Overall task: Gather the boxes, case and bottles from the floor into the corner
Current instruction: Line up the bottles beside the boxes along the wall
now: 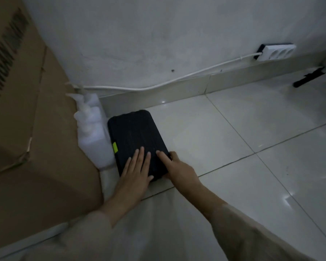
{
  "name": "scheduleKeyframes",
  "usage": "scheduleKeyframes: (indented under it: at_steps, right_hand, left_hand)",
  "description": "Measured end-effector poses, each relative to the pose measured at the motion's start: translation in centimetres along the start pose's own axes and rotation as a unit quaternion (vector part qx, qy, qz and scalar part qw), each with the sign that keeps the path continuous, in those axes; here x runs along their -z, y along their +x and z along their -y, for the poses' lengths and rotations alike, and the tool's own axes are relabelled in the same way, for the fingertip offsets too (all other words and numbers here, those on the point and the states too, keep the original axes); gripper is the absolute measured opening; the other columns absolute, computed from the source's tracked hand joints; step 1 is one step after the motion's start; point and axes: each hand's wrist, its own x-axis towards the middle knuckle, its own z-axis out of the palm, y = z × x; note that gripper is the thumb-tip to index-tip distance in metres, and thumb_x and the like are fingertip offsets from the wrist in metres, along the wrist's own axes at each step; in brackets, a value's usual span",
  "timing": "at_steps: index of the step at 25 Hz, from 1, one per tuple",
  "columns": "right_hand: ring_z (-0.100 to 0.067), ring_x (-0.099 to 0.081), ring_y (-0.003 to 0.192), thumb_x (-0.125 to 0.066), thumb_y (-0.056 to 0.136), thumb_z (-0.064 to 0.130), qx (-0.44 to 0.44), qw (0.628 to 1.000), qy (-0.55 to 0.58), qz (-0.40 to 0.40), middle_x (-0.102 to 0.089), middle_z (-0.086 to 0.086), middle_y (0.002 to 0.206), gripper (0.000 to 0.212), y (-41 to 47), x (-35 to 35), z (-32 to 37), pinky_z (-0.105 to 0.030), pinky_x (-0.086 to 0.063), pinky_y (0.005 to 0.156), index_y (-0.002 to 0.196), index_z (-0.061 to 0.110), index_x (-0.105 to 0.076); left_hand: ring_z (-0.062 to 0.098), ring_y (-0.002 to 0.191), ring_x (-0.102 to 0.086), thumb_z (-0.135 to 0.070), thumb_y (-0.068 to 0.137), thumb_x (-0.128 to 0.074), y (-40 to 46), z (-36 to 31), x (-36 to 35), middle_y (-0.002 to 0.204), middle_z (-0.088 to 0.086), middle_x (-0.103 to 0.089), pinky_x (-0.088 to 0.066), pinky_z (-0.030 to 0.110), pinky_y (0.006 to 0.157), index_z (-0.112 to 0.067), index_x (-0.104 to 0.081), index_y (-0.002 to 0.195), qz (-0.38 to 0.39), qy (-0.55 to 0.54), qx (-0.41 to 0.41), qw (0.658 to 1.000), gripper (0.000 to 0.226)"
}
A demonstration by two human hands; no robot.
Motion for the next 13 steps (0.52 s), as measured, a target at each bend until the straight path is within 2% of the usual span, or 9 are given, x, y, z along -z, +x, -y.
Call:
scheduleKeyframes:
  at_steps: [1,3,4,7,9,11,13]
  right_hand:
    - [-0.034,-0.059,0.101,-0.047,0.094,0.018,-0.009,1.0,-0.014,-0.01,-0.032,-0.014,0.138,0.068,1.3,0.1,0.6,-0.04,-0.048,0.073,0.146,0.034,-0.007]
    - [-0.034,-0.059,0.099,-0.045,0.094,0.01,-0.03,0.999,-0.03,-0.021,-0.033,-0.015,0.136,0.072,3.2,0.3,1.5,-0.036,-0.043,0.068,0.147,0.034,-0.001]
    - [-0.033,-0.06,0.099,-0.043,0.094,0.008,-0.04,0.998,-0.035,-0.025,-0.035,-0.015,0.135,0.075,3.9,0.3,1.7,-0.036,-0.041,0.067,0.147,0.035,0.002]
    - [-0.032,-0.06,0.101,-0.042,0.096,0.01,-0.055,0.998,-0.035,-0.006,-0.043,-0.015,0.13,0.078,4.9,0.7,1.6,-0.037,-0.044,0.07,0.144,0.043,0.01]
    - [-0.033,-0.057,0.107,-0.039,0.097,0.015,-0.054,0.998,0.003,0.035,-0.044,-0.015,0.129,0.073,4.7,1.6,1.1,-0.041,-0.047,0.08,0.142,0.048,0.008]
    - [-0.034,-0.051,0.116,-0.038,0.098,0.022,-0.053,0.995,0.04,0.079,-0.039,-0.014,0.135,0.061,4.5,3.2,0.5,-0.045,-0.045,0.091,0.145,0.043,-0.005]
    - [-0.035,-0.047,0.12,-0.038,0.098,0.024,-0.039,0.994,0.056,0.089,-0.039,-0.015,0.137,0.045,3.9,5.6,0.4,-0.045,-0.042,0.098,0.142,0.026,-0.031]
  left_hand:
    - [0.032,0.138,-0.031,-0.033,0.087,-0.052,1.3,0.7,0.5,0.148,0.023,-0.032,-0.017,0.035,0.116,0.0,-0.026,0.141,0.003,0.011,0.022,1.0,0.069]
    - [0.029,0.146,0.003,-0.028,0.097,-0.037,3.4,1.2,1.3,0.156,0.019,0.008,0.0,0.035,0.117,-0.004,0.005,0.146,0.051,-0.005,0.072,0.996,0.068]
    - [0.028,0.145,0.012,-0.026,0.099,-0.03,4.0,1.2,1.6,0.155,0.017,0.016,0.005,0.034,0.117,-0.006,0.012,0.145,0.073,-0.005,0.092,0.993,0.065]
    - [0.029,0.145,0.014,-0.025,0.1,-0.025,4.6,1.1,1.8,0.155,0.018,0.019,0.006,0.035,0.117,-0.006,0.015,0.144,0.068,0.005,0.098,0.993,0.063]
    - [0.029,0.145,0.013,-0.025,0.1,-0.026,4.6,0.8,2.1,0.155,0.018,0.018,0.004,0.036,0.117,-0.006,0.014,0.144,0.091,0.017,0.103,0.99,0.063]
    - [0.029,0.146,0.005,-0.022,0.099,-0.032,5.2,0.9,3.1,0.157,0.018,0.01,-0.005,0.036,0.119,-0.006,0.007,0.146,0.118,-0.003,0.116,0.986,0.063]
    - [0.029,0.143,-0.018,-0.021,0.097,-0.036,5.6,0.4,5.5,0.156,0.016,-0.015,-0.022,0.035,0.116,-0.006,-0.014,0.146,0.137,-0.066,0.132,0.98,0.055]
